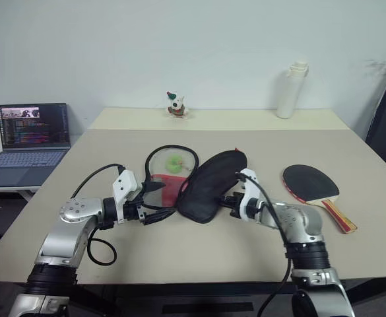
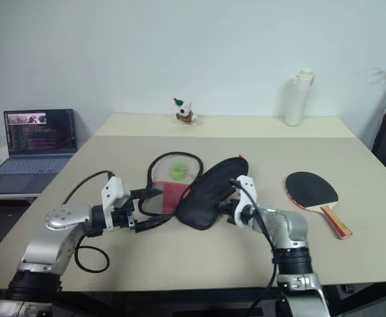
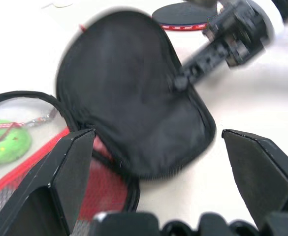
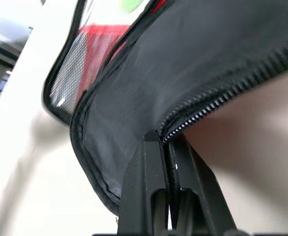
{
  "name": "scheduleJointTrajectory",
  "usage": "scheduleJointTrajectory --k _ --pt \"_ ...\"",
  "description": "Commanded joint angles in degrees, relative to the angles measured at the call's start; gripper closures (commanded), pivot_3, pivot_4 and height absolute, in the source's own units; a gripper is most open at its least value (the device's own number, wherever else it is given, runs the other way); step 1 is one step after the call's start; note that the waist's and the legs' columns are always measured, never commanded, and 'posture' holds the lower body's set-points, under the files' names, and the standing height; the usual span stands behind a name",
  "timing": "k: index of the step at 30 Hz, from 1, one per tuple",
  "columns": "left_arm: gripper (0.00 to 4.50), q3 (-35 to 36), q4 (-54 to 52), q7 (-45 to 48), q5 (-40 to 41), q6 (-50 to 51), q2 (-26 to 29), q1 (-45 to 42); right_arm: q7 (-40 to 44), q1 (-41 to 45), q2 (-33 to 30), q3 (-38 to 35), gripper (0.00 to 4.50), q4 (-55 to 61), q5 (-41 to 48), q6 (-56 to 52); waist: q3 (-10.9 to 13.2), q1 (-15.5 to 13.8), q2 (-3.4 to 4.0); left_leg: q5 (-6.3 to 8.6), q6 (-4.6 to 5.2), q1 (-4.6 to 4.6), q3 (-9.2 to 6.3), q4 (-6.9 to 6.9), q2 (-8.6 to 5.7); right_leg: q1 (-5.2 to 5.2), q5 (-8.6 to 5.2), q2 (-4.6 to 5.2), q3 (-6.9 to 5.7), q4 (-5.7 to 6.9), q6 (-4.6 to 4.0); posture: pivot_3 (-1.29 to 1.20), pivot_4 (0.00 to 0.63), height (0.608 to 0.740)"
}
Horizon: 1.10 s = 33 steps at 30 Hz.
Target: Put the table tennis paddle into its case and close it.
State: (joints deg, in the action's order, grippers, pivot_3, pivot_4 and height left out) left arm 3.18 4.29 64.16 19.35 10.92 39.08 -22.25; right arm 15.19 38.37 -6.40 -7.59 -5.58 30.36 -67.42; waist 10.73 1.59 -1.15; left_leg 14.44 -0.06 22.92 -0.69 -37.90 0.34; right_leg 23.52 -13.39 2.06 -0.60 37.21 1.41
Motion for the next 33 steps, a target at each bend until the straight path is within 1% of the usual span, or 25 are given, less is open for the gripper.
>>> scheduleJointTrajectory --k 1,2,6,10,14,22,26,29,32,33 --pt "0.00 -0.10 -3.39 -0.38 1.14 0.40 -0.38 0.61 4.20 2.16 -5.22 0.67 4.47 -1.15 0.48 -1.89 0.00 0.04 0.00 0.00 0.00 0.00 0.02 0.01 0.00 0.00 0.00 -0.01 0.01 0.00 0.00 0.00 0.150 0.740" --pt "0.00 -0.41 -3.67 -0.42 1.13 0.56 -0.66 0.51 5.75 2.85 -7.72 1.00 4.47 -2.48 0.09 -2.02 0.01 0.03 0.01 0.00 0.00 0.00 0.03 0.02 0.00 0.01 0.00 -0.01 0.02 -0.01 0.00 0.00 0.150 0.740" --pt "0.00 -1.15 -4.25 -0.25 0.96 0.95 -1.37 -0.05 10.39 4.77 -14.09 3.35 4.47 -6.71 -1.27 -1.04 0.01 0.03 0.02 0.00 0.01 0.00 0.07 0.01 -0.03 0.00 0.00 -0.07 0.03 -0.02 0.00 0.00 0.150 0.740" --pt "0.00 -2.10 -4.18 -0.22 0.65 0.78 -2.29 -0.96 15.41 6.63 -19.13 6.67 4.47 -10.85 -3.39 1.15 0.01 0.02 0.02 0.00 0.01 0.01 0.09 0.01 -0.01 0.00 0.00 -0.11 0.03 -0.05 0.00 0.00 0.150 0.740" --pt "0.00 -3.74 -3.37 -0.83 0.44 0.63 -4.96 -3.56 21.91 10.18 -24.60 11.57 4.47 -18.83 -7.91 6.56 0.02 -0.12 0.02 0.00 0.01 0.03 0.12 0.00 -0.04 0.00 0.00 -0.11 0.05 -0.08 0.01 0.00 0.150 0.740" --pt "0.00 -5.06 -0.99 -0.35 -0.24 -1.18 -6.75 -5.31 31.96 15.99 -28.82 18.77 4.47 -29.89 -16.09 15.60 0.02 -0.05 0.03 0.01 0.02 0.03 0.21 0.01 -0.03 0.01 0.00 -0.11 0.10 -0.12 0.02 0.00 0.150 0.740" --pt "0.00 -5.43 0.16 -0.32 -0.53 -2.16 -7.37 -5.63 33.61 18.99 -28.20 19.26 4.47 -34.92 -18.92 19.66 0.02 -0.06 0.03 0.01 0.02 0.03 0.22 0.00 -0.03 0.01 0.01 -0.11 0.11 -0.10 0.02 0.00 0.150 0.740" --pt "0.00 -5.72 0.74 -0.39 -0.80 -2.79 -7.79 -5.67 33.01 20.26 -27.02 18.26 4.47 -37.70 -20.03 22.17 0.02 -0.05 0.03 0.01 0.02 0.03 0.22 -0.01 -0.04 0.01 0.01 -0.10 0.11 -0.12 0.01 0.00 0.150 0.740" --pt "0.00 -5.86 1.09 -0.43 -0.88 -3.08 -8.07 -5.81 31.45 21.20 -26.30 17.41 3.86 -39.97 -21.39 24.61 0.02 -0.05 0.03 0.01 0.02 0.03 0.23 -0.01 -0.03 0.01 0.01 -0.10 0.12 -0.11 0.01 0.00 0.150 0.740" --pt "0.00 -5.93 1.20 -0.47 -0.88 -3.17 -8.13 -5.88 31.16 21.46 -26.26 17.41 3.52 -40.63 -21.98 25.62 0.02 -0.05 0.03 0.01 0.02 0.03 0.21 -0.01 -0.03 0.01 0.01 -0.09 0.11 -0.10 0.01 0.00 0.150 0.740"
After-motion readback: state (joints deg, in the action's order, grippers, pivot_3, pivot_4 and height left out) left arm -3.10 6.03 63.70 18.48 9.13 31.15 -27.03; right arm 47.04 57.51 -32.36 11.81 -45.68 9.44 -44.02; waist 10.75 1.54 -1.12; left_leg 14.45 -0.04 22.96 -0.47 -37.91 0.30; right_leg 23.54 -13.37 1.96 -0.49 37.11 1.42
